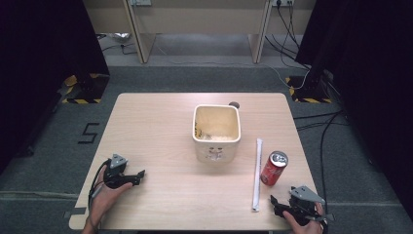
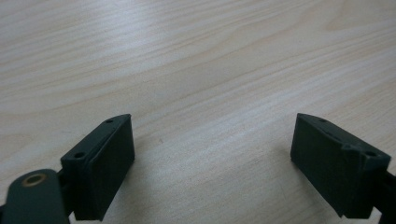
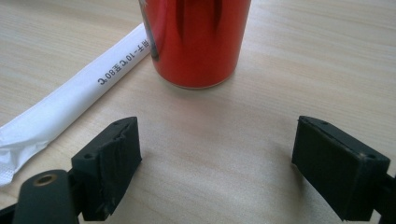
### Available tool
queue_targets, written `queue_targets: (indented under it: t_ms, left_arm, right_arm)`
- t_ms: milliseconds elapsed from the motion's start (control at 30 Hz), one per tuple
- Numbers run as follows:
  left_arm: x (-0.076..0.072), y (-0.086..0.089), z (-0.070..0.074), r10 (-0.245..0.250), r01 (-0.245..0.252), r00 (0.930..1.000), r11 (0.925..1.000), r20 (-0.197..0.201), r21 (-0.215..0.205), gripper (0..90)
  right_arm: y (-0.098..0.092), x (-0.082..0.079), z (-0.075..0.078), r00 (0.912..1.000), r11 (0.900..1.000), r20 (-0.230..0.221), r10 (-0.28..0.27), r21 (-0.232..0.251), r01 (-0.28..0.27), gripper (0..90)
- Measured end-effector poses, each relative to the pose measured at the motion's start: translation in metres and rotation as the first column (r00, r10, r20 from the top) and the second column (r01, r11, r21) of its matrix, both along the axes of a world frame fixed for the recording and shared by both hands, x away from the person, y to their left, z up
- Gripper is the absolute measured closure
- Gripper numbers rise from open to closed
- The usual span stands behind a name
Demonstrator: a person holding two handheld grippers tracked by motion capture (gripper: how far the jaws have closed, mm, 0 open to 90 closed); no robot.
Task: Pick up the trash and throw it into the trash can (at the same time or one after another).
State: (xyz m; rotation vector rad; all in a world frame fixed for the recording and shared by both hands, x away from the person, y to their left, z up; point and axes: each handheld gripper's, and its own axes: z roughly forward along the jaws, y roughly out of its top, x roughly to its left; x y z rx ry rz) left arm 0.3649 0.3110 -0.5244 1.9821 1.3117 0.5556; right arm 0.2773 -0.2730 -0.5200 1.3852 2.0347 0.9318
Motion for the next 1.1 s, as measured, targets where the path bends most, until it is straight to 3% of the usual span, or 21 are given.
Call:
queue_targets:
  t_ms: [367,767,1100]
  left_arm:
    - [0.0,0.0,0.0,0.0,0.0,1.0,1.0,0.0,0.0,13.0]
    - [0.0,0.0,0.0,0.0,0.0,1.0,1.0,0.0,0.0,13.0]
    - [0.0,0.0,0.0,0.0,0.0,1.0,1.0,0.0,0.0,12.9]
  right_arm:
    - [0.0,-0.001,0.008,0.9997,1.0,0.023,0.004,0.002,-0.004,15.2]
    - [0.004,0.0,0.03,0.9959,0.999,0.082,0.039,-0.001,-0.039,15.1]
    - [0.014,0.012,0.05,0.9899,0.999,0.132,0.053,-0.017,-0.052,15.0]
